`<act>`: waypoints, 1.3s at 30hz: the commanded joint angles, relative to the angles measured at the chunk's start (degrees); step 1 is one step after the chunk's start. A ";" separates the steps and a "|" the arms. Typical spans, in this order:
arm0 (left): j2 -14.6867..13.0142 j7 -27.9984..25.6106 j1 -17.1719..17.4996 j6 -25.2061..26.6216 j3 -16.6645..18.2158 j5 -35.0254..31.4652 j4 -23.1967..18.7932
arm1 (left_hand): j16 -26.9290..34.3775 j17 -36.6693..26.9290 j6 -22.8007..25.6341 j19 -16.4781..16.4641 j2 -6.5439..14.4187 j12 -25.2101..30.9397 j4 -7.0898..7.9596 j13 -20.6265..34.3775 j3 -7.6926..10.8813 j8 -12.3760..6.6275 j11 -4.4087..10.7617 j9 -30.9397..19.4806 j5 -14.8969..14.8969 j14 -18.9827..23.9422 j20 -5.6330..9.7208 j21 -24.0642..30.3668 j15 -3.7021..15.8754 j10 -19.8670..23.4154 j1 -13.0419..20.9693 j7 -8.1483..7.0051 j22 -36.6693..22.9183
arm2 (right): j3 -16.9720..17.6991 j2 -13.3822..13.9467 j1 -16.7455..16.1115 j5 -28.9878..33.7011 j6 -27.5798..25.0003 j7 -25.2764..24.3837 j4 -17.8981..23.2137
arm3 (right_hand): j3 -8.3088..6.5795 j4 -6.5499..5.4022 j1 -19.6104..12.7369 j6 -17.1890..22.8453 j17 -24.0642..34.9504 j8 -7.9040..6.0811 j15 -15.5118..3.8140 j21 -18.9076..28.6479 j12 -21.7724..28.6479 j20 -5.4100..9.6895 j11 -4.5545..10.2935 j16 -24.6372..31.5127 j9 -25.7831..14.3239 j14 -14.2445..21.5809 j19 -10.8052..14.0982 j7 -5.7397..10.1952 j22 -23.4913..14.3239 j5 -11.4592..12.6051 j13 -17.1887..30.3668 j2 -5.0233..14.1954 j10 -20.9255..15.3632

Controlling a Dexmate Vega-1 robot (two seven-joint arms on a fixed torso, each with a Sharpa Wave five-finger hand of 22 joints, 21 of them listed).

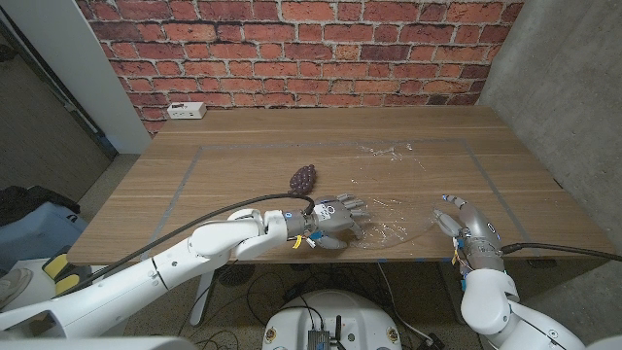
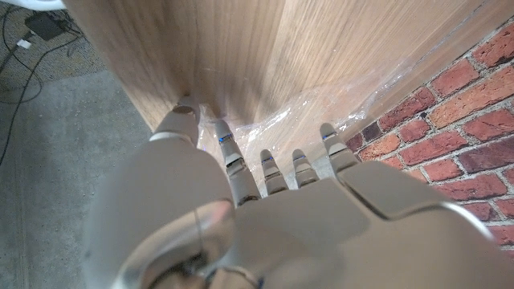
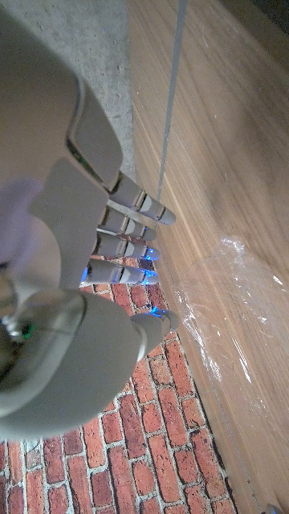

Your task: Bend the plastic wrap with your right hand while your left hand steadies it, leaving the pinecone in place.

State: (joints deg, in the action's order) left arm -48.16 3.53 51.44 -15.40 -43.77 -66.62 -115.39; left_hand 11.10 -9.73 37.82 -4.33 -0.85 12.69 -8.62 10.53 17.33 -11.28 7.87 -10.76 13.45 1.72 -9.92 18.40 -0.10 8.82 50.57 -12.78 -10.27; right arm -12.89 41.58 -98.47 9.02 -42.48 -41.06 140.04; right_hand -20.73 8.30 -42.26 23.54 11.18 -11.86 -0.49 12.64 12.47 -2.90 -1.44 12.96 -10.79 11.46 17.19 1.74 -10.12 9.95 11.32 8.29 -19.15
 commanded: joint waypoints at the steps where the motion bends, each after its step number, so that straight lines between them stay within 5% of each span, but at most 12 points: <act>1: 0.93 -16.81 -0.17 -1.95 -1.10 -0.10 6.12 | 0.62 -0.13 5.02 -2.27 0.26 0.90 0.03 0.18 -0.50 -1.62 0.64 -0.36 0.01 3.71 0.39 -0.46 1.71 3.57 1.42 0.09 -0.13 | -0.21 0.17 0.05 0.26 -0.30 -0.19 0.26 | -0.07 0.34 -0.70 0.17 0.05 0.09 0.21 -0.22 -0.27 -0.13 -0.07 -0.05 -0.21 0.24 0.12 -0.15 -0.20 0.13 0.23 0.04 -0.14; 2: 1.03 -17.72 -0.30 -2.36 -1.21 0.46 6.63 | 0.63 -0.14 5.85 -2.70 0.25 1.03 0.03 0.20 -0.60 -1.80 0.54 -0.38 -0.04 4.25 0.69 -0.47 2.04 4.23 1.57 0.10 -0.14 | -0.21 0.20 0.03 0.30 -0.34 -0.20 0.31 | -0.06 0.37 -0.76 0.15 0.04 0.11 0.26 -0.22 -0.29 -0.14 -0.20 -0.06 -0.21 0.25 0.13 -0.17 -0.20 0.13 0.23 0.03 -0.13; 4: 1.38 -20.99 -0.48 -3.27 -1.44 1.17 8.07 | 0.36 -0.19 17.69 -3.80 0.91 1.59 0.03 0.37 -1.18 -5.22 0.82 -0.75 -0.52 7.17 0.97 -1.51 3.39 8.79 3.02 0.19 -0.22 | -0.40 -0.28 0.26 0.39 -1.10 -0.52 0.45 | -0.06 0.40 -0.82 0.17 0.03 0.12 0.23 -0.24 -0.30 -0.13 -0.13 -0.08 -0.21 0.24 0.11 -0.14 -0.20 0.13 0.23 0.01 -0.13; 6: 1.70 -23.72 -0.51 -4.09 -1.49 2.46 9.26 | 0.57 -0.23 28.28 -6.27 1.91 1.86 -0.03 0.38 -1.48 -8.22 2.36 -0.86 -1.45 10.25 1.62 -1.73 5.09 13.31 4.85 0.60 -0.35 | -0.22 0.05 0.04 0.33 -0.56 -0.35 0.40 | -0.05 0.42 -0.88 0.21 0.03 0.12 0.24 -0.25 -0.30 -0.13 -0.09 -0.08 -0.21 0.26 0.11 -0.15 -0.20 0.14 0.23 0.01 -0.15; 7: 1.71 -24.18 -0.48 -4.07 -1.50 2.71 9.43 | 0.63 -0.23 29.28 -6.68 2.07 2.07 -0.10 0.39 -1.54 -8.31 3.39 -0.81 -1.71 10.94 1.72 -1.81 5.75 14.89 5.33 0.82 -0.38 | -0.24 0.07 0.05 0.36 -0.65 -0.35 0.40 | -0.05 0.43 -0.91 0.17 0.02 0.14 0.21 -0.26 -0.30 -0.09 -0.13 -0.09 -0.21 0.25 0.09 -0.13 -0.20 0.14 0.23 0.01 -0.16; 14: 1.84 -24.03 -0.42 -1.95 -1.87 1.87 9.10 | 0.40 -0.36 28.19 -6.63 3.96 1.46 0.51 0.48 -1.27 -7.85 3.60 -1.33 -1.96 10.75 1.60 -2.11 5.45 14.68 5.64 1.82 -0.47 | -0.27 -0.07 0.22 0.37 -0.83 -0.46 0.48 | 0.04 0.43 -1.06 0.18 0.02 0.19 0.12 -0.29 -0.33 -0.10 -0.12 -0.13 -0.22 0.26 0.12 -0.11 -0.20 0.13 0.23 -0.01 -0.21; 15: 1.80 -24.05 -0.46 -1.86 -1.94 1.89 9.08 | 0.31 -0.36 28.14 -6.65 4.46 1.31 0.67 0.53 -1.30 -8.11 3.24 -1.87 -2.07 10.72 1.58 -2.21 5.50 14.73 5.67 3.10 -0.50 | -0.28 -0.07 0.22 0.37 -0.85 -0.46 0.49 | 0.05 0.43 -1.06 0.19 0.02 0.19 0.11 -0.29 -0.34 -0.09 -0.10 -0.14 -0.22 0.26 0.12 -0.10 -0.20 0.13 0.23 -0.01 -0.21; 19: 2.22 -25.96 0.50 0.52 -1.70 1.50 9.04 | 0.11 -0.37 27.20 -6.60 5.88 0.82 0.96 0.66 -1.15 -8.45 2.62 -3.09 -2.21 10.48 1.74 -2.43 5.31 14.17 5.88 4.00 -0.56 | -0.86 0.46 1.27 1.01 -4.64 0.14 1.42 | 0.09 0.42 -1.13 0.18 0.02 0.21 0.06 -0.29 -0.35 -0.08 -0.09 -0.15 -0.22 0.27 0.16 -0.07 -0.20 0.13 0.23 -0.01 -0.23; 24: 2.33 -27.74 0.95 1.58 -1.63 2.27 9.29 | -0.08 -0.23 26.92 -6.74 6.44 0.72 0.39 0.80 -0.93 -9.35 1.62 -4.52 -2.41 10.54 1.89 -2.59 5.34 14.54 6.90 5.43 -0.60 | -4.75 2.13 4.85 3.41 -15.30 1.07 3.27 | -3.43 2.67 -8.98 -0.09 -0.34 0.42 -0.55 -0.54 -0.88 0.10 1.59 -0.83 -0.21 0.01 0.19 0.51 -0.10 1.11 0.20 0.78 0.55; 27: 2.54 -28.42 0.96 1.91 -1.75 2.63 9.52 | -0.10 -0.20 27.10 -6.82 6.56 0.71 0.13 0.85 -0.84 -9.89 1.65 -5.16 -2.56 10.68 1.96 -2.66 5.31 14.81 7.35 6.33 -0.61 | -6.00 1.95 5.69 3.84 -16.88 0.32 3.26 | -4.85 2.58 -14.12 -1.51 -0.13 0.78 -2.77 -0.33 -0.93 -1.69 3.24 -0.48 -0.28 1.04 1.23 3.66 -0.12 0.98 0.51 0.07 1.11; 33: 2.94 -29.03 0.29 1.54 -2.22 3.35 10.16 | -0.11 -0.16 26.97 -6.89 6.62 0.87 -0.26 0.91 -0.67 -10.38 1.70 -5.90 -2.73 10.89 2.00 -2.76 5.49 15.59 8.04 6.84 -0.62 | -8.70 2.66 7.71 4.89 -21.23 -0.55 3.17 | -4.36 2.10 -16.30 1.70 0.36 -0.54 -3.91 -0.10 -0.30 -1.24 4.25 0.41 -0.38 2.68 2.34 2.77 -0.16 0.37 0.77 -1.11 -0.26; 39: 3.34 -29.02 -0.45 0.86 -2.59 4.28 10.72 | -0.14 -0.16 26.90 -6.90 6.60 0.92 -0.37 0.96 -0.66 -10.73 1.78 -6.43 -2.91 10.95 1.99 -2.84 5.57 15.98 8.28 6.96 -0.63 | -10.12 2.16 8.48 5.29 -23.18 -2.19 2.48 | -4.37 2.37 -19.58 5.22 0.78 -1.49 -5.20 0.10 0.19 -0.03 6.05 1.05 -0.43 3.73 3.40 4.11 -0.21 0.46 0.93 -1.52 -2.02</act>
State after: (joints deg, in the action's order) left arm -45.50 -24.36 51.86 -14.36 -45.77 -63.51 -105.67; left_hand 11.10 -9.86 63.52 -10.85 5.72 13.49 -8.54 11.34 16.64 -21.06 9.82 -12.74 10.76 12.20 -7.88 15.67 2.24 24.32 58.17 -7.44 -10.82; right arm -19.79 43.61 -92.30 12.87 -59.11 -41.22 142.82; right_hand -24.80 10.53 -60.41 27.48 11.61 -13.00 -2.28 12.19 12.15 -3.25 4.13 13.58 -11.08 14.67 19.90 5.46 -10.13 10.37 12.11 6.70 -20.58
